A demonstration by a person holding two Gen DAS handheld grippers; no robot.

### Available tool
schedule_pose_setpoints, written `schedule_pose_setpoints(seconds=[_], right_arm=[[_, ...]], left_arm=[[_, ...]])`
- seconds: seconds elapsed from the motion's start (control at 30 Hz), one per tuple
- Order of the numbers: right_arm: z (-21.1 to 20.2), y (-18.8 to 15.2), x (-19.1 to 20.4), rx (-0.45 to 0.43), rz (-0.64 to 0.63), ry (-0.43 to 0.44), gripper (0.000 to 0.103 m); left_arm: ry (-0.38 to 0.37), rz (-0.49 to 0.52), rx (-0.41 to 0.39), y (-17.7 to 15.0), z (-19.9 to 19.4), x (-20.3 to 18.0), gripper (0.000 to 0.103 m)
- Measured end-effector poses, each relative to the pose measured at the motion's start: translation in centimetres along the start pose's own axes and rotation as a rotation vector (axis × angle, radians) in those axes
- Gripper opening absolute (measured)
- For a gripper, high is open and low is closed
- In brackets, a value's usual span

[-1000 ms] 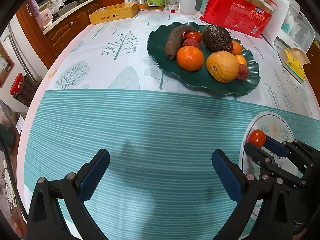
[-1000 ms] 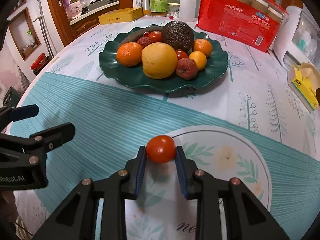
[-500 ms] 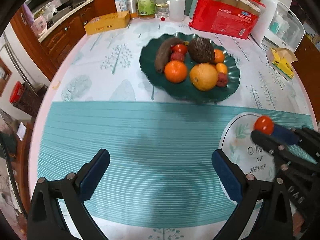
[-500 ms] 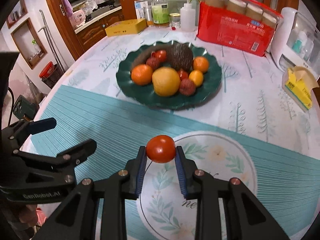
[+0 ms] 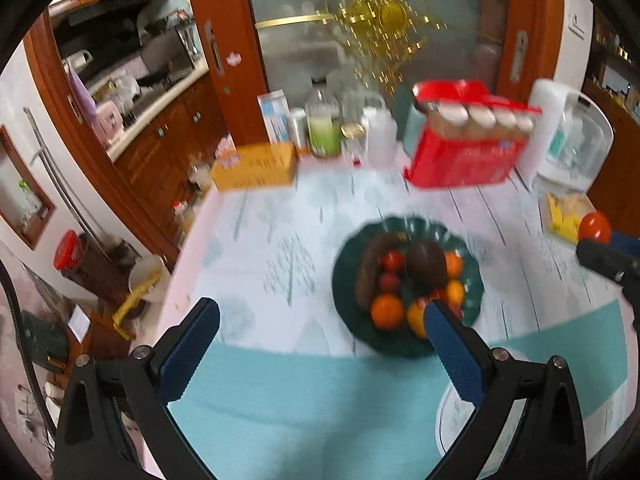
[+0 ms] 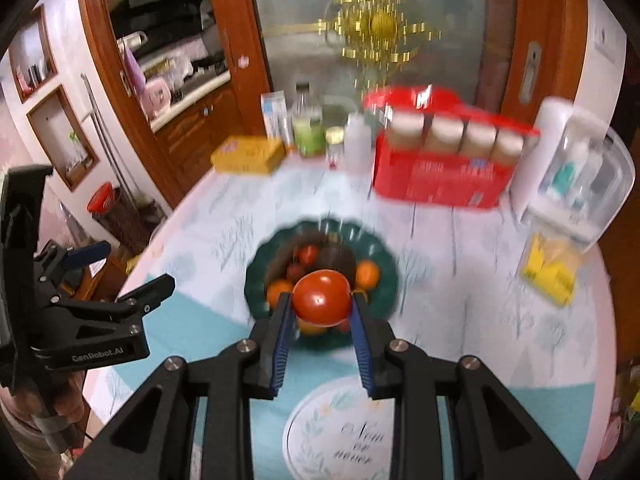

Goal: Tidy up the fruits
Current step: 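Carry the tomato onto the green plate and open the right tool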

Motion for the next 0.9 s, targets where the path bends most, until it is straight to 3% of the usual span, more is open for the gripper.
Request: schedule_pose_setpoints(seconds=[0.17,0.33,0.47,0.73,0.9], right_arm=[[0.1,4.1,-0.1,-0.05,-0.001,-0.017,0.029],[4.3,5.1,0.2,-0.029,0.034,0.0,0.029],[9.6,3.2,0.6,0.052,0.065,0.032,0.029],[18.8,-2.4,2.0,0.244,0.088,0.079,0.029],[21.3,-4.3,3.9,0.3,0.069,0.123,0.029]], left_arm=[[0.025,-0.001,-0.04,3.5,0.2,0.9,0.101],[0.05,-0.008,-0.02,4.1,3.8,1.5,0.101],[0.01,-0.048,0.044,2.8,8.5,1.5,0.101],[0.0,-0.143,0.153,-1.0,15.8,2.2,0.101],[-0.024,-0.17,0.197,-2.5,18.1,2.5,0.101]])
Point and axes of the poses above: each gripper's, at about its wrist camera, not at the fingertips, and z roughly the way its jaws point, x to its left, y to its top, the point moved 7 cm from there along z, roughly the way its jaws point, and after that the axes turned 9 degrees about -y, right-handed, at the moved point
